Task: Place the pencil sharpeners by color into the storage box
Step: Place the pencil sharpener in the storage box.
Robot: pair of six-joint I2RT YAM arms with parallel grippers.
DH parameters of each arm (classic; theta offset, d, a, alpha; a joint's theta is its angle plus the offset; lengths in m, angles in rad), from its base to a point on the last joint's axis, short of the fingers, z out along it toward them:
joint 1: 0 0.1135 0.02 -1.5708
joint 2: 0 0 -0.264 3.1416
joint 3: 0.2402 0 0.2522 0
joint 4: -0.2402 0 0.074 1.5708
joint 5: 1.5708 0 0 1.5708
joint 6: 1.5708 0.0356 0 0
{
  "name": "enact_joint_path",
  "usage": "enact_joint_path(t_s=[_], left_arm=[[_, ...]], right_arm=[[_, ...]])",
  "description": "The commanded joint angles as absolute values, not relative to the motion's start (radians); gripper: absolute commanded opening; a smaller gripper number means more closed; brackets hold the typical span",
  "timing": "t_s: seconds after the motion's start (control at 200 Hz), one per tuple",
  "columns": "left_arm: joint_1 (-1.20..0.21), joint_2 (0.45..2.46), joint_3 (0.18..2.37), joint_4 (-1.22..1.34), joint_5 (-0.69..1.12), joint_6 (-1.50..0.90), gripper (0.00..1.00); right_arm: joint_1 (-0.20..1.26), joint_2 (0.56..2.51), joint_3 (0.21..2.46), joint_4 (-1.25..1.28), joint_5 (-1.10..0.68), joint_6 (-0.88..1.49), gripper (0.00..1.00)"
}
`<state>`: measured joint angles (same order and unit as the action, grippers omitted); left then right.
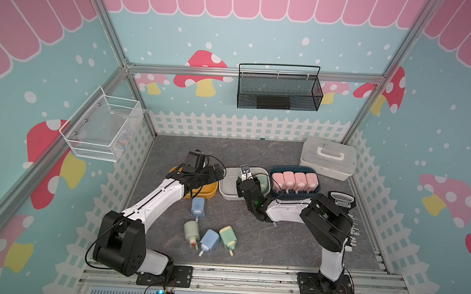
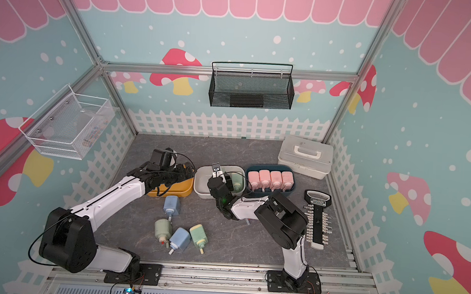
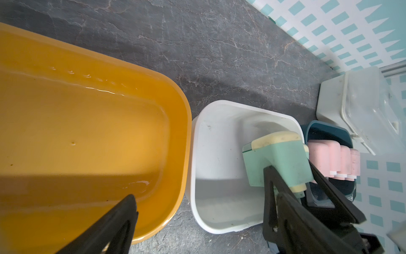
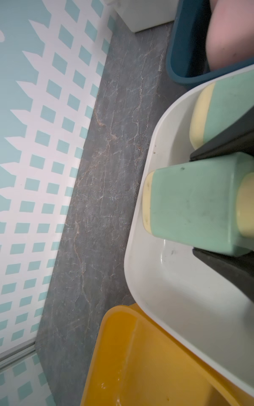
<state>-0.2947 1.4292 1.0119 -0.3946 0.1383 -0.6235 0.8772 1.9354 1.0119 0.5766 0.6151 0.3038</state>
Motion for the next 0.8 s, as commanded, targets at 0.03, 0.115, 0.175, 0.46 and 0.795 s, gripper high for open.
enact_joint_path(t_s=[0.03,0.115,0.175,0.46,0.795], left_arm=[[-0.286,1.432,0.997,-0.384,0.171,-0.595,0.99],[-0.284,1.442,0.996,-0.385,0.184,-0.593,0.99],[-0.284,1.449,0.996,-0.383,0.193,-0.592,0.99],[-0.283,1.471,1.003,-0.383,0.214,-0.595,0.99],[-0.283,1.499,1.014,-0.384,0.232,-0.607,0.99]], right_arm=[[0.879,1.965,1.031,0.640,0.666,0.292,0.04],[0.879,1.979,1.028,0.653,0.687,0.280,0.06],[0.879,1.988,1.028,0.653,0.703,0.275,0.07],[0.879,2.008,1.016,0.656,0.730,0.284,0.13],[0.879,1.998,0.996,0.659,0.735,0.297,0.28]])
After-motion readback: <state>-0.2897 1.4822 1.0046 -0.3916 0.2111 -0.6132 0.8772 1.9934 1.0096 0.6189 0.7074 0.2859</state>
